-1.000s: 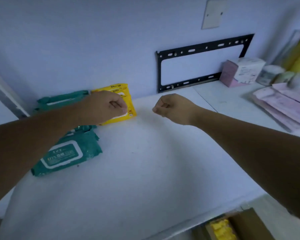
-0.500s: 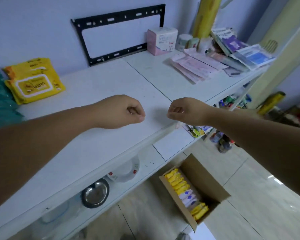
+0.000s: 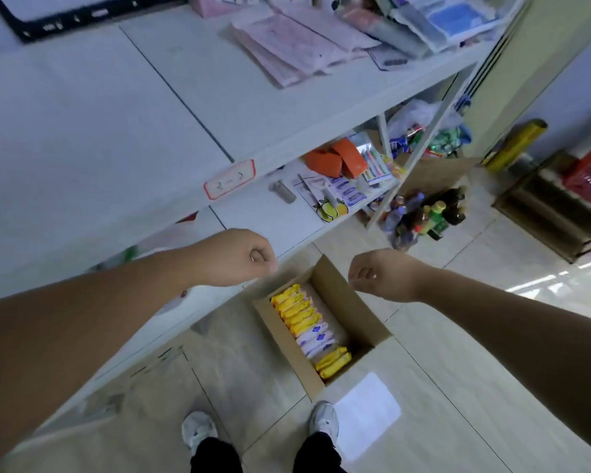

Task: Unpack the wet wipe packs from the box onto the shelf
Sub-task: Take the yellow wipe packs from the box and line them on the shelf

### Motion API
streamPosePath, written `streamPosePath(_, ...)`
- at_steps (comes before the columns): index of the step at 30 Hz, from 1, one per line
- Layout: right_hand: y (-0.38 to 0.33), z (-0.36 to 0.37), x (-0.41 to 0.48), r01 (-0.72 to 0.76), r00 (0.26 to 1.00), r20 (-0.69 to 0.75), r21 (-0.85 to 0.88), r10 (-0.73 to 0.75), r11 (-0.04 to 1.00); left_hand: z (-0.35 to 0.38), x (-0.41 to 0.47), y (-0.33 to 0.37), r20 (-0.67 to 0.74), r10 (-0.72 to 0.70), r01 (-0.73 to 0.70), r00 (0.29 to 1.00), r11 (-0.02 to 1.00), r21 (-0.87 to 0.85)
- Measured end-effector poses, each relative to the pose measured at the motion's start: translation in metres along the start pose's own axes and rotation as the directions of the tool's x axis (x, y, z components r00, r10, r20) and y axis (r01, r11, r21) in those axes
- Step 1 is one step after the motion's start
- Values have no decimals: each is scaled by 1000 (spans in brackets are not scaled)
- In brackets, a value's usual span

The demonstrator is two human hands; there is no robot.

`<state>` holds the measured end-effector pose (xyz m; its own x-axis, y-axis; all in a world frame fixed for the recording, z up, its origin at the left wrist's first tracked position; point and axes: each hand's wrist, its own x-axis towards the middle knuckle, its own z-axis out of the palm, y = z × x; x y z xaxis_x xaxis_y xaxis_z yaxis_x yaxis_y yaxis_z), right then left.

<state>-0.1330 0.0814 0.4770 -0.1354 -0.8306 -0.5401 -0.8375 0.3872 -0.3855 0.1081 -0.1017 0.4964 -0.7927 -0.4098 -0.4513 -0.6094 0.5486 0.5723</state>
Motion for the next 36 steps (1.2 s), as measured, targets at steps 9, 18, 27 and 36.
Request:
streamPosePath(9,115,125,40,-88,990,114,92,77,992,165,78,-53,100,-185,196,978,975,-106)
streamPosePath(18,206,264,116,-220,970,156,226,188,949,310,188,-125,179,-306,342,935,912,-228)
streamPosePath(27,260,367,199,-271,949,213,183,231,945,431,295,-206,147,-384,406,912,895,-185)
streamPosePath(36,284,431,264,-229,944,268,112,192,967,501,361,-258,184,-462,492,867,851,-184)
